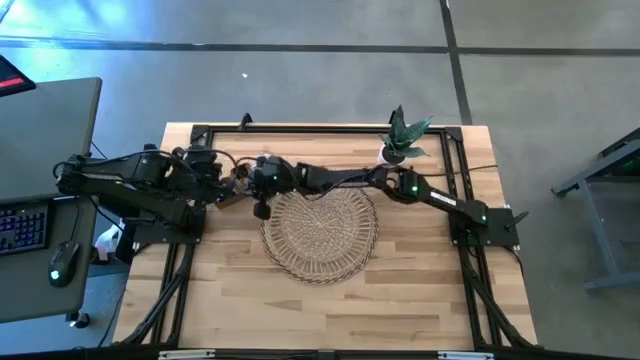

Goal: Pick & Place Tea
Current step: Adjust the black tea bags in the left compartment of the wooden organizer

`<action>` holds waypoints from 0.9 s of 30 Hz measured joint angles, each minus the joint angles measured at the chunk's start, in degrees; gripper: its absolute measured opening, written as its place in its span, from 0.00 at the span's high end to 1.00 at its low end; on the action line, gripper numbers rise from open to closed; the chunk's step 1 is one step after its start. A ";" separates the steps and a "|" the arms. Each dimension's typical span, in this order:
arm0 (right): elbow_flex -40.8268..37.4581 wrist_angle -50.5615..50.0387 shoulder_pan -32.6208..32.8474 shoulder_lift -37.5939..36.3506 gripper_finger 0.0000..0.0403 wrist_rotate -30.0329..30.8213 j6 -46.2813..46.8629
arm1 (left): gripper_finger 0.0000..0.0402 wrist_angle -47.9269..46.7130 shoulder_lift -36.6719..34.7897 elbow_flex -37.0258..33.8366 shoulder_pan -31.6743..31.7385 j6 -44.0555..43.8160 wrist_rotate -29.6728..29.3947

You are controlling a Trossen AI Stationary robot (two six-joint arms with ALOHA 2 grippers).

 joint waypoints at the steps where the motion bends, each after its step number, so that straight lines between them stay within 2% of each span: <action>1: 0.00 -4.10 -0.12 -1.97 1.00 1.04 -1.47 | 0.99 -1.27 0.00 -1.12 0.00 -2.11 1.78; 6: 0.24 -18.90 -0.46 -13.27 1.00 14.61 -11.66 | 1.00 2.81 0.06 -10.97 0.00 -6.36 8.36; 9: 0.20 -27.83 -0.48 -18.67 1.00 21.40 -15.24 | 1.00 8.07 0.07 -17.09 0.00 -6.46 8.67; 15: -0.52 -42.43 -2.40 -28.16 1.00 22.84 -13.00 | 1.00 15.57 0.07 -22.86 0.00 -6.35 10.39; 19: -12.57 -38.41 -3.55 -34.87 1.00 22.32 -11.16 | 1.00 17.67 0.09 -24.49 0.00 -5.01 12.34; 23: -31.24 -25.75 -3.22 -42.61 1.00 25.26 -10.65 | 1.00 17.75 0.17 -25.24 0.00 -4.99 12.34; 27: -47.39 -12.22 -3.66 -52.90 1.00 24.55 -8.49 | 1.00 16.93 0.17 -25.41 0.00 -6.24 12.34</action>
